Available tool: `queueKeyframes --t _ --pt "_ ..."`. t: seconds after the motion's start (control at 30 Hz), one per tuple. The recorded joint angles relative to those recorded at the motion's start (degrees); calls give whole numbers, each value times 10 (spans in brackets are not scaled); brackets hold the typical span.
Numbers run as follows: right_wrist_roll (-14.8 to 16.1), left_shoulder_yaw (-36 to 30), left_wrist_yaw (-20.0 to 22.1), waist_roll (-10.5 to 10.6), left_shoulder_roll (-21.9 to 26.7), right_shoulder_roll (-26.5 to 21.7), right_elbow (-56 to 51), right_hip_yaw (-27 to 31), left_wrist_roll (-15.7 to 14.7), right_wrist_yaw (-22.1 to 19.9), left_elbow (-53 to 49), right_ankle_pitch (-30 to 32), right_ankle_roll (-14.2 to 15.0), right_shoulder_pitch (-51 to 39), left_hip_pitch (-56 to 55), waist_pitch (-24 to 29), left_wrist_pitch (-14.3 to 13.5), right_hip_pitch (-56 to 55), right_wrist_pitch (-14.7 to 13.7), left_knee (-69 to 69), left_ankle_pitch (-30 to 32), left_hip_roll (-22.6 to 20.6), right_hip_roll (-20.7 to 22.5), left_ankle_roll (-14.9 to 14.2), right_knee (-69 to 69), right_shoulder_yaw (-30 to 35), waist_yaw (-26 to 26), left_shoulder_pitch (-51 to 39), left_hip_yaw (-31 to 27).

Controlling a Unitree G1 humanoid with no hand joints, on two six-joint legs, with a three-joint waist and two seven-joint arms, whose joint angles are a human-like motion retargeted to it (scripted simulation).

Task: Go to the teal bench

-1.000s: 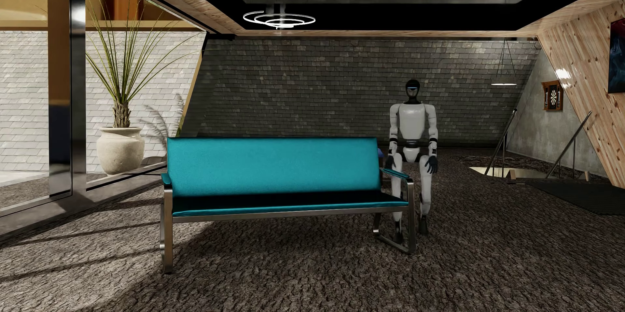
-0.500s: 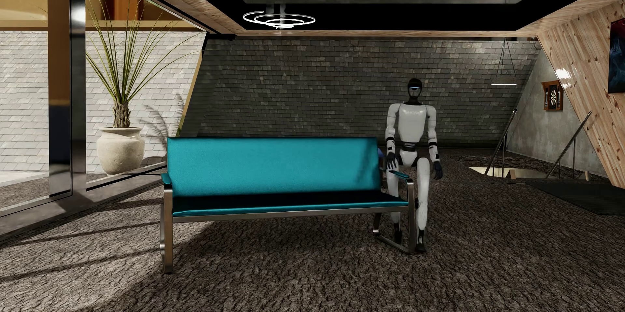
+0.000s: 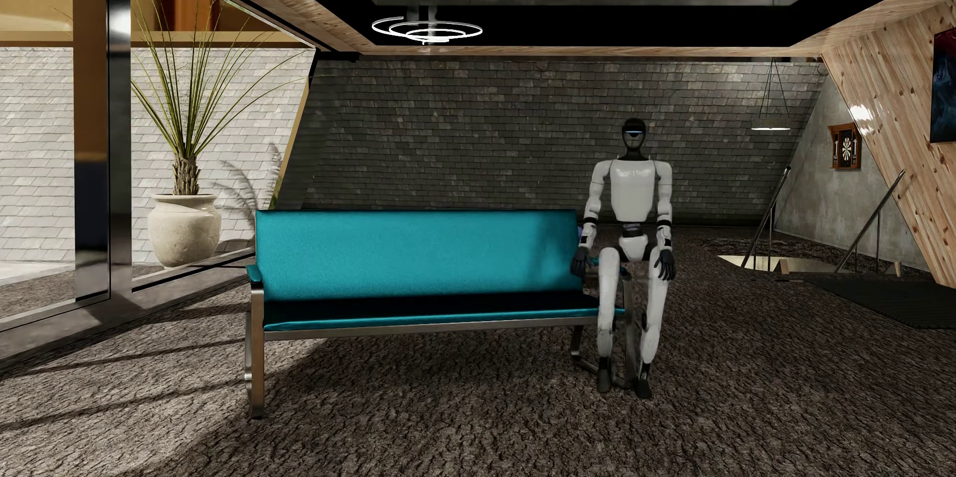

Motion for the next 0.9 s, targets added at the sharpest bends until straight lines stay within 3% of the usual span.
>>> queueKeyframes --t 0.07,0.1,0.2,0.23,0.3,0.33,0.4,0.43,0.5,0.53,0.6,0.67,0.7,0.8,0.83,0.9 --pt "18 1 7 3 9 16 -21 -12 -10 -12 -19 -50 -46 12 35 1 -11 -29 -5 -13 -11 -2 2 -1 -142 -19 -18 -23 -18" --pt "14 -7 12 5 15 19 -26 -24 -14 -6 -32 -39 -54 14 52 1 -21 -35 -11 -23 -15 -3 2 -1 -228 -15 -26 -30 -27" --pt "-4 -41 15 12 33 36 -28 -76 -30 4 -59 38 -38 17 104 -1 -43 -21 -18 -56 -21 -6 7 -5 -481 -10 -40 -44 -50" --pt "-8 -46 10 14 35 44 -23 -110 -42 4 -63 36 -31 17 122 -2 -42 -14 -17 -64 -24 -7 5 -7 -527 -10 -41 -45 -55" --pt "-20 -47 2 20 33 58 -5 -135 -72 10 -64 92 -86 14 153 -4 -34 -1 -14 -66 -24 -2 12 -15 -533 -5 -43 -39 -69" --pt "-27 -47 2 25 33 64 8 -134 -83 16 -61 111 -92 11 168 -6 -26 12 -12 -56 -15 5 19 -22 -524 -2 -44 -32 -77" --pt "-42 -42 5 43 33 78 37 -149 -90 29 -47 94 -114 3 182 -11 -3 41 -4 -17 30 31 37 -42 -508 1 -44 -11 -84" --pt "-47 -42 -3 53 34 83 46 -153 -87 36 -38 75 -126 -3 176 -13 9 55 -2 22 74 48 51 -67 -499 -2 -44 2 -87" --pt "-48 -58 -45 71 51 93 42 -161 -70 39 -28 35 -139 -16 128 -14 12 75 -15 155 166 82 82 -151 -471 -12 -43 23 -105" --pt "-47 -65 -67 79 66 97 31 -165 -55 33 -28 14 -143 -22 90 -12 3 83 -24 245 213 99 98 -172 -455 -16 -44 31 -107" --pt "-46 -65 -71 98 88 104 14 -171 -39 8 -26 -25 -144 -40 -2 -6 9 99 -44 415 291 151 134 -173 -429 -27 -47 40 -99" --pt "-46 -44 -43 116 91 109 10 -155 -39 -18 -19 -51 -146 -68 -88 -1 40 125 -46 502 190 186 171 -163 -425 -39 -43 47 -134" --pt "-47 -34 -33 123 87 110 12 -136 -43 -25 -18 -61 -147 -85 -122 0 50 138 -42 501 145 201 187 -135 -424 -44 -39 53 -136" --pt "-53 -16 -31 131 84 113 15 -56 -55 -24 -37 -94 -148 -134 -197 2 36 163 -48 383 39 196 222 -68 -405 -33 -18 69 -165" --pt "-56 -13 -31 130 83 112 13 -26 -56 -21 -46 -101 -147 -145 -210 2 32 173 -56 316 26 170 228 -74 -405 -21 -11 71 -202" --pt "-58 -2 -26 124 78 111 8 33 -59 -18 -61 -112 -145 -156 -200 0 32 194 -70 159 33 90 236 -140 -410 0 3 71 -364"
